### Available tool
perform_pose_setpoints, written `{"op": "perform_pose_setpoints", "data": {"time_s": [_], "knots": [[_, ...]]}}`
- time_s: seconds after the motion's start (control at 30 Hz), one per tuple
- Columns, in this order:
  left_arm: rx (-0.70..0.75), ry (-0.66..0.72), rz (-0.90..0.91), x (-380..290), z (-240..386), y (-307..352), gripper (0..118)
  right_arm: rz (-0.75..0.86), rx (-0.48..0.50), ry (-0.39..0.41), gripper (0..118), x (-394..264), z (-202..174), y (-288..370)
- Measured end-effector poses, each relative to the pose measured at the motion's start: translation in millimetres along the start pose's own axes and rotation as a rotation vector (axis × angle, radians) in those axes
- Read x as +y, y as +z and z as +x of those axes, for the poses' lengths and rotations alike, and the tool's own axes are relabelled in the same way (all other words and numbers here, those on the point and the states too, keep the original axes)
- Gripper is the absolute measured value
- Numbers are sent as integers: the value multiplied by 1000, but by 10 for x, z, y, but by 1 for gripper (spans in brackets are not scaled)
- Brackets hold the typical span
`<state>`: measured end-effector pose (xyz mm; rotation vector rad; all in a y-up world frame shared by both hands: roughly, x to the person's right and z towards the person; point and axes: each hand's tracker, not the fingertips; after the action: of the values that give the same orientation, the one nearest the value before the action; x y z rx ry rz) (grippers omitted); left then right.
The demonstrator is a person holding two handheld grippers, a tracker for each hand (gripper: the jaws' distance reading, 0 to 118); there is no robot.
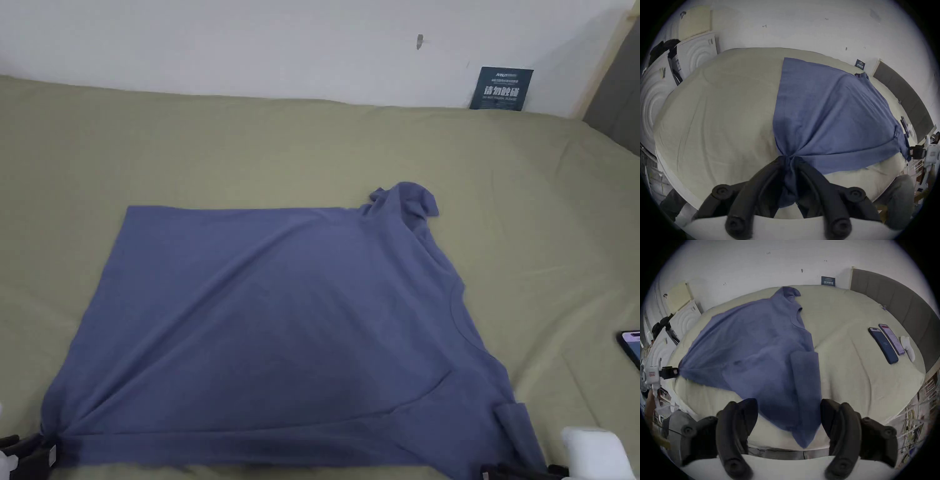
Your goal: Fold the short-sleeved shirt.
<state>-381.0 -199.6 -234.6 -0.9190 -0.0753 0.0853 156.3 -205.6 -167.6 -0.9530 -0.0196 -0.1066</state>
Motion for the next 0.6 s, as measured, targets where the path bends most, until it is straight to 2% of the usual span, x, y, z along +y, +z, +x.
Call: {"op": "perform_pose_setpoints", "data": {"time_s": [0.03,0.07,0.1,0.2,0.3,0.4,0.5,0.6], "knots": [[-2,0,1,-7,-22,-8,14,-32,-24,-2,67,21,-2,-13],[0,-7,1,-10,-16,-2,14,-39,-33,1,51,45,22,-13],[1,-14,3,-9,-2,9,14,-17,-36,14,2,47,29,6],[3,-18,9,-7,-1,28,14,38,1,18,3,63,-16,199],[-1,-11,24,-7,1,65,14,116,-66,99,3,106,-86,347],[2,-15,44,36,35,134,14,163,-55,110,3,214,-142,425],[46,-94,98,124,80,226,14,236,-78,146,3,384,-192,491],[16,-68,126,280,83,310,14,265,-72,181,3,592,-218,517]]}}
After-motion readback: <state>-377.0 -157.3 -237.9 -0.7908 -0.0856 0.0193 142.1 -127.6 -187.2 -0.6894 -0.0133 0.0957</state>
